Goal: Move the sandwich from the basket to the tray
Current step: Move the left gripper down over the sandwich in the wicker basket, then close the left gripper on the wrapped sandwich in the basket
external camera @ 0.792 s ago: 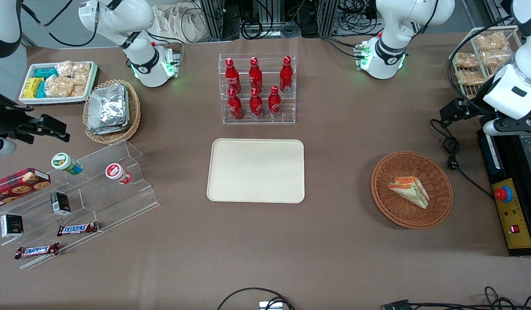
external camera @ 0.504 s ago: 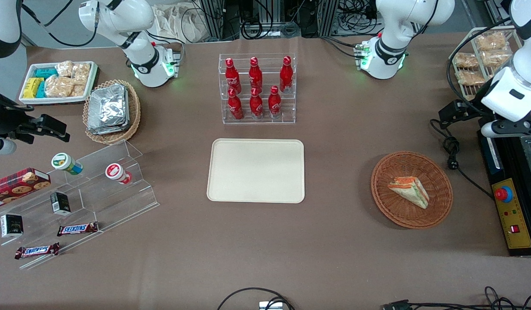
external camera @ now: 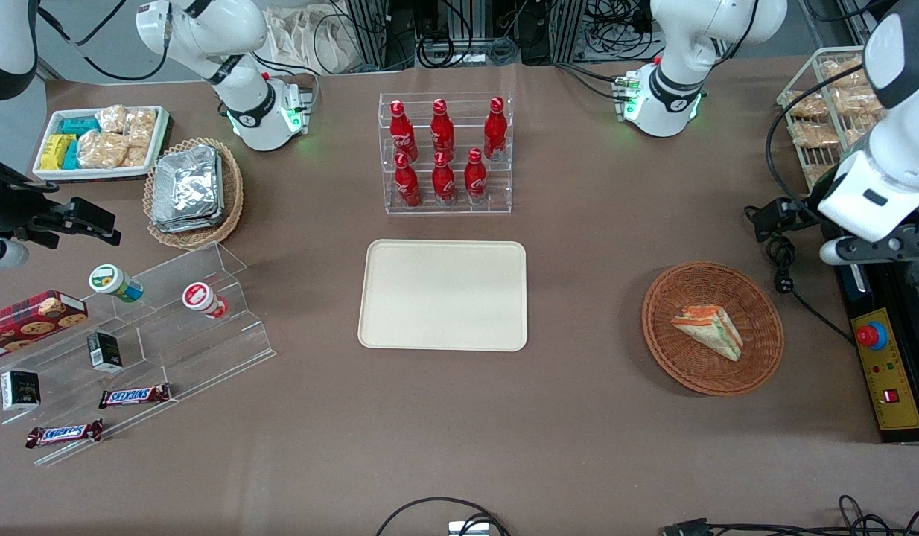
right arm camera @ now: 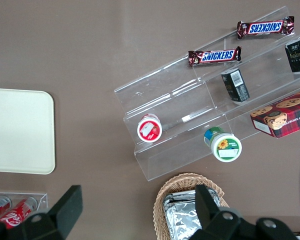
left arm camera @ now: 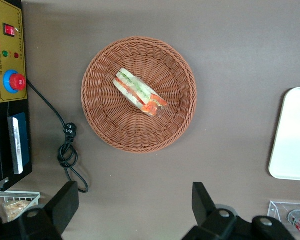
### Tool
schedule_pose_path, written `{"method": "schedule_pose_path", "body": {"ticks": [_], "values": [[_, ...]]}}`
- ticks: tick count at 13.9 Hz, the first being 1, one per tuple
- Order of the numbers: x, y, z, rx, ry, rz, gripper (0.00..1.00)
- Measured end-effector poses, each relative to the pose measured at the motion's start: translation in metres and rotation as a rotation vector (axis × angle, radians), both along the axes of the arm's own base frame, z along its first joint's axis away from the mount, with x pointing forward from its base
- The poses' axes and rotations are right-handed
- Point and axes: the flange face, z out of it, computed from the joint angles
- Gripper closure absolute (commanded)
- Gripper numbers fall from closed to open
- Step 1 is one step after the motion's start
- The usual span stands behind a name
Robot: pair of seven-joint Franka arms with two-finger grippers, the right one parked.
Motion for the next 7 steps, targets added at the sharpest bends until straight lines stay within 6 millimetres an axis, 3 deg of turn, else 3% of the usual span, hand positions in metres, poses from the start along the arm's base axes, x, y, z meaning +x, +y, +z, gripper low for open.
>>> {"method": "schedule_pose_path", "body": {"ticks": [7], "values": [[0.048, -0.015, -0.087, 0.065, -0.036, 0.457, 0.00]]}}
